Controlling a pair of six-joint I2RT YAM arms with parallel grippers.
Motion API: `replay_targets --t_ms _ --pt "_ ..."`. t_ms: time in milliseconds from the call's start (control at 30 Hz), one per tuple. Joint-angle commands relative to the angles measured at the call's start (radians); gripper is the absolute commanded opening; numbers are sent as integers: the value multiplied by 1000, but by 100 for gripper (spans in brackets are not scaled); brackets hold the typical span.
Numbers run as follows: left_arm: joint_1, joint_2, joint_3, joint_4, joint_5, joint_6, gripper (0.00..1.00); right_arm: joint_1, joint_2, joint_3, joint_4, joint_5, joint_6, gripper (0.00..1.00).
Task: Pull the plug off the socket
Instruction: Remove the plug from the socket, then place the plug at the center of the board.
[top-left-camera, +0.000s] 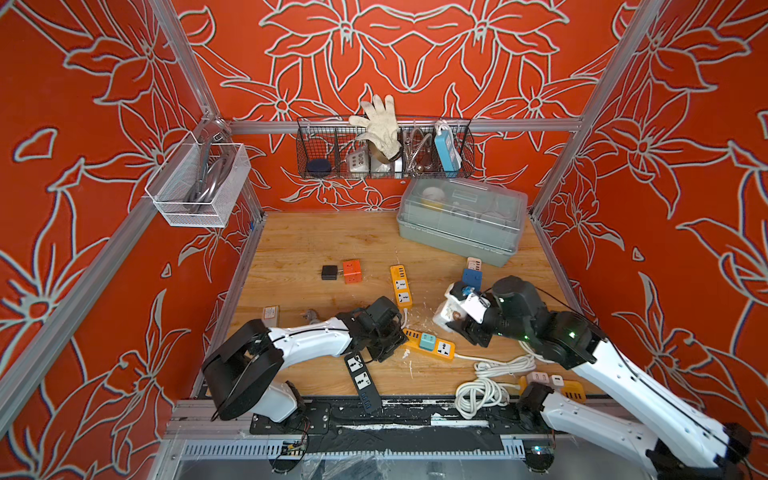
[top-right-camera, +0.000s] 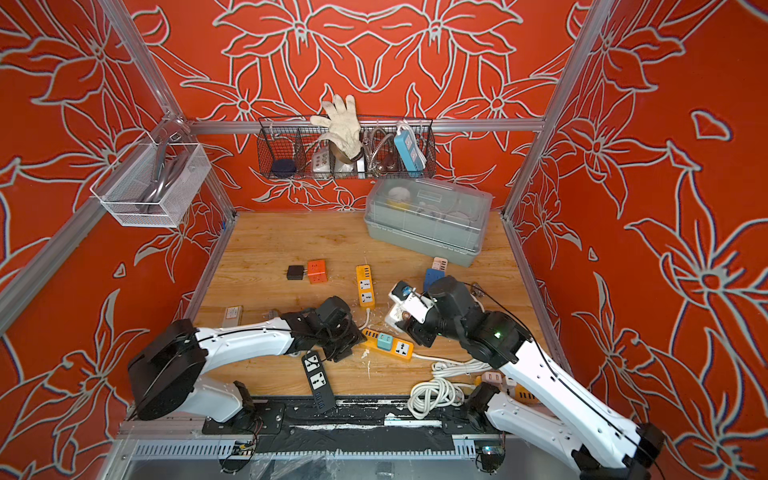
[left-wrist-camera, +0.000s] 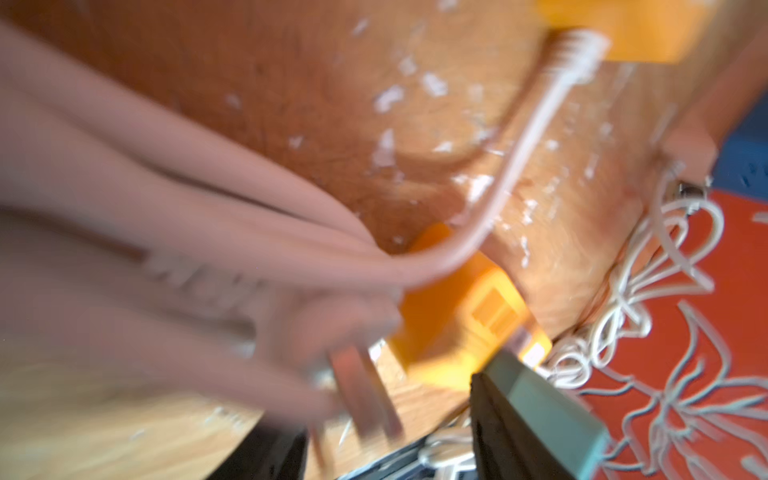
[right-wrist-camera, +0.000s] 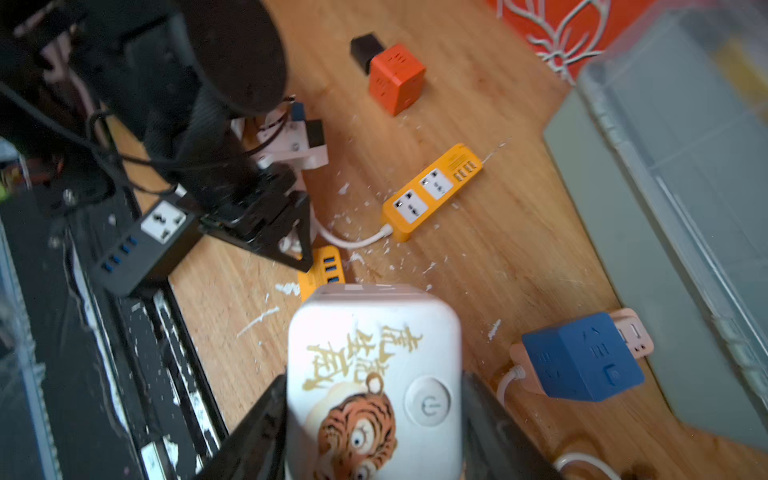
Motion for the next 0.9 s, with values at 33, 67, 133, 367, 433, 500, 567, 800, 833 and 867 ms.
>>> replay_targets --t_ms 33,67,133,367,433,500,567,800,833,867 --pt "5 -219 42 -127 -146 232 69 -81 -22 -87 273 -185 339 37" --pt "7 -270 42 -154 -180 258 70 -93 -13 -110 343 -216 410 37" --pt "10 -389 42 -231 -253 338 70 -104 34 -157 516 -290 589 37" --pt "22 -845 33 -461 -495 533 93 -99 400 -109 835 -486 985 34" --pt "23 -951 33 -497 -547 555 95 -88 503 -67 853 -491 1003 34" --pt "23 -1024 34 -522 -573 560 95 -76 593 -15 830 -475 995 36" --pt "23 -1065 32 -548 -586 549 94 -66 689 30 852 -483 1006 36" --pt "23 -1095 13 -598 -564 493 94 4 1006 243 855 -461 1048 37" --pt "23 -1098 9 -595 -562 492 94 16 1044 280 835 -450 1049 37" --pt "23 -1101 6 -593 -559 492 94 26 1077 314 820 -442 1048 37"
